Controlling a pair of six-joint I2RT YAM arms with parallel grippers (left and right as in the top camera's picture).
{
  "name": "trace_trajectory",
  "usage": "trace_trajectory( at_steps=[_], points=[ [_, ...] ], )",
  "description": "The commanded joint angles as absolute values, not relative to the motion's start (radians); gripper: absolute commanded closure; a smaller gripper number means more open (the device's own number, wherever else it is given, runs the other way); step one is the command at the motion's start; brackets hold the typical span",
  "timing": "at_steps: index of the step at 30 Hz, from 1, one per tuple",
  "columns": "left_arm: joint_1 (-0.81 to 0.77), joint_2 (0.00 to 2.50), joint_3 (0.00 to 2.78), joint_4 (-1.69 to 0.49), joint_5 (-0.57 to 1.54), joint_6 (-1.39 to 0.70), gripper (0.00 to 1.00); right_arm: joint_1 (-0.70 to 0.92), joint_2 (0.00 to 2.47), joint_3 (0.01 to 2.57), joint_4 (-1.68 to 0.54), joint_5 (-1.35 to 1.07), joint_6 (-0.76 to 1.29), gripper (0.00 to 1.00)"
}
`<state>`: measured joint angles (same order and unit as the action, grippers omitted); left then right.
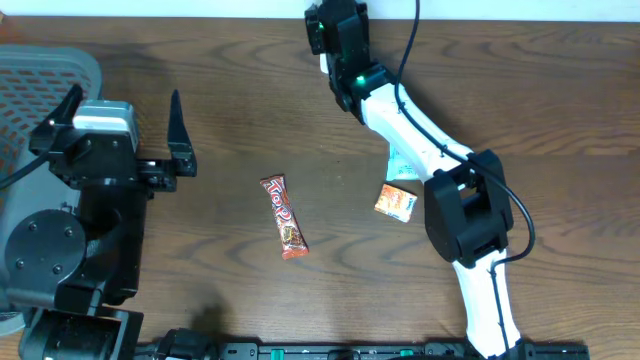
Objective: Scan the item barcode
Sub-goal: 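Lift the bottle with the right gripper and hold it at the scanner, then carry the bottle to the right table edge and release it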
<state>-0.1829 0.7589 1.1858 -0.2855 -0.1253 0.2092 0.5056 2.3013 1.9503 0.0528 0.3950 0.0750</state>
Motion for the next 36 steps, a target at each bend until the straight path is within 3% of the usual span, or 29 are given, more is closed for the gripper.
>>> trace_trajectory(
  at_steps=[1, 11, 24, 29, 33, 36],
  points=[
    [-0.178, 0.757, 1.181, -0.274, -0.115, 0.204, 0.02, 0.485, 2.329, 1.944, 0.137, 0.412, 0.028, 0.52],
    [-0.178, 0.757, 1.181, -0.274, -0.115, 0.204, 0.02, 0.480, 2.441, 1.944, 0.231, 0.406, 0.028, 0.48],
    [-0.178, 0.777, 1.181, -0.275, -0.116, 0.216, 0.02, 0.492, 2.408, 1.949, 0.205, 0.407, 0.028, 0.46],
    [-0.178, 0.788, 1.181, -0.279, -0.116, 0.250, 0.02, 0.493, 2.277, 1.949, 0.049, 0.406, 0.029, 0.49],
    [-0.178, 0.786, 1.181, -0.278, -0.116, 0.250, 0.02, 0.482, 2.094, 1.949, -0.265, 0.406, 0.077, 0.48],
    [-0.178, 0.786, 1.181, -0.277, -0.115, 0.250, 0.02, 0.438, 1.983, 1.949, -0.567, 0.407, 0.223, 0.50]
  ],
)
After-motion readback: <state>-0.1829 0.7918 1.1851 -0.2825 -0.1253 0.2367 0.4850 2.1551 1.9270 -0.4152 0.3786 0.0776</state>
